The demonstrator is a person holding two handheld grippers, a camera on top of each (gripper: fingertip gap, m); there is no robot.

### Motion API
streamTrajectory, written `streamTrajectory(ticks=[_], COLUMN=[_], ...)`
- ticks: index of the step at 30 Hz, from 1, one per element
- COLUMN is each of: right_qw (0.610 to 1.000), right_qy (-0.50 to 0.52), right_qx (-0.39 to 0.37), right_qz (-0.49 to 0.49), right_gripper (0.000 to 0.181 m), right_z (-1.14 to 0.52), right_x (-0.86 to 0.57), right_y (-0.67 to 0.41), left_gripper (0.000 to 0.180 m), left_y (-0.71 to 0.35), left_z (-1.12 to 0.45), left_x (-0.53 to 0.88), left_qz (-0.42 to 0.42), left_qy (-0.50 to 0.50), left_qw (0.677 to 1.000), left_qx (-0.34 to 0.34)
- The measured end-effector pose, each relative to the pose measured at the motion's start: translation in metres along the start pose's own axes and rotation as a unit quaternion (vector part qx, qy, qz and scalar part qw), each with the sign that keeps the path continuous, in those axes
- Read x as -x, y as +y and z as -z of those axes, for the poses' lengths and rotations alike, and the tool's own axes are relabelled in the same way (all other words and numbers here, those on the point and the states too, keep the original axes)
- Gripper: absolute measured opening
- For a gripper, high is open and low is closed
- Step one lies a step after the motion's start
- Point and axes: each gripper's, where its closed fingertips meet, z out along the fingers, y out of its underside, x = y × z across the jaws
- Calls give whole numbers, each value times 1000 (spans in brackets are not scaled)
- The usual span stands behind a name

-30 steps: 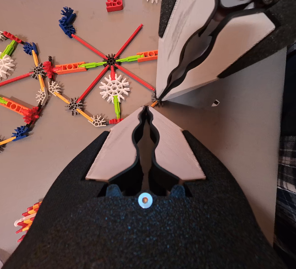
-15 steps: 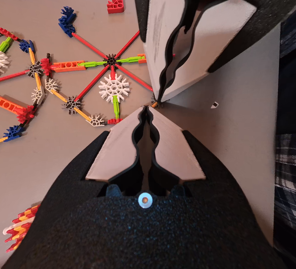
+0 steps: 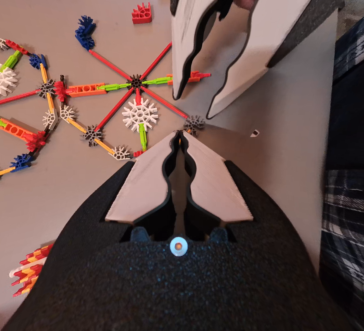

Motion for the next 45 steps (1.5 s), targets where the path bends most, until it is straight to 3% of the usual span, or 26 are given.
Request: streamTrajectory(ticks=[10,28,45], right_qw=[999,997,996], right_qy=[-23,-77,-86], right_qx=[8,-19,-28], right_qz=[27,-3,1], right_gripper=[41,45,43], right_z=[-11,-9,-10], right_x=[10,15,15], right_y=[5,4,2], left_gripper=[18,11,11], left_y=[5,-1,1], left_z=[-12,-13,-16], left_x=[-14,-13,-11], left_qz=[-26,-7,-27], left_qy=[-10,-21,-30], left_qw=[999,1000,999], left_qx=[22,-5,22])
